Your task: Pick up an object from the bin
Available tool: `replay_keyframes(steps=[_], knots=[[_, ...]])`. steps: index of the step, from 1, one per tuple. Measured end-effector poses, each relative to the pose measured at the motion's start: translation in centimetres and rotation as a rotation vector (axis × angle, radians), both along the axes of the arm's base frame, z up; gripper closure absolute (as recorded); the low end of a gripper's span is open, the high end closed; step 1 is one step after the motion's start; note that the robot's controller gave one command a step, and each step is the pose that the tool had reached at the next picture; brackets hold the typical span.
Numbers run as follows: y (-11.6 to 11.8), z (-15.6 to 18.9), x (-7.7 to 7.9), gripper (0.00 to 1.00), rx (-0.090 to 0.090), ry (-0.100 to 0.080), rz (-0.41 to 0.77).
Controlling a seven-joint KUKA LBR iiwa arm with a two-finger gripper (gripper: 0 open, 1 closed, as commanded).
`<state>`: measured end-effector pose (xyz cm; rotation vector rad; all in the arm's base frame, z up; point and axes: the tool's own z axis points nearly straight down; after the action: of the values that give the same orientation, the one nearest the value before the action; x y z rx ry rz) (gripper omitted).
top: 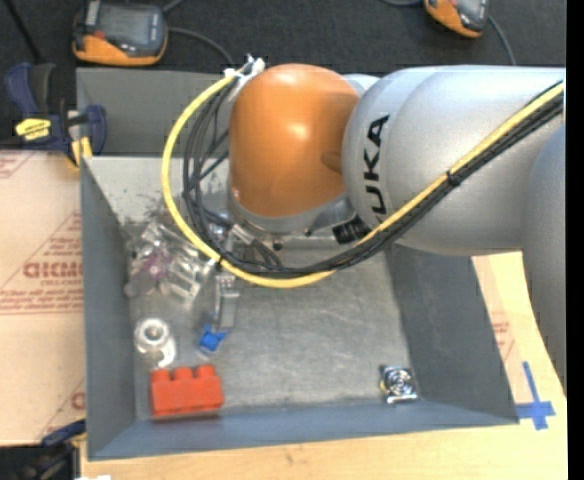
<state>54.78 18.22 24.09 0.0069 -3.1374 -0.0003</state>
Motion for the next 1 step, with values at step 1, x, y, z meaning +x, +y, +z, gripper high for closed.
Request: replay_keyframes(steps=[1], knots=[[-4.72,-17.34,0.76,0.0,-0.001,0.001,0.393]])
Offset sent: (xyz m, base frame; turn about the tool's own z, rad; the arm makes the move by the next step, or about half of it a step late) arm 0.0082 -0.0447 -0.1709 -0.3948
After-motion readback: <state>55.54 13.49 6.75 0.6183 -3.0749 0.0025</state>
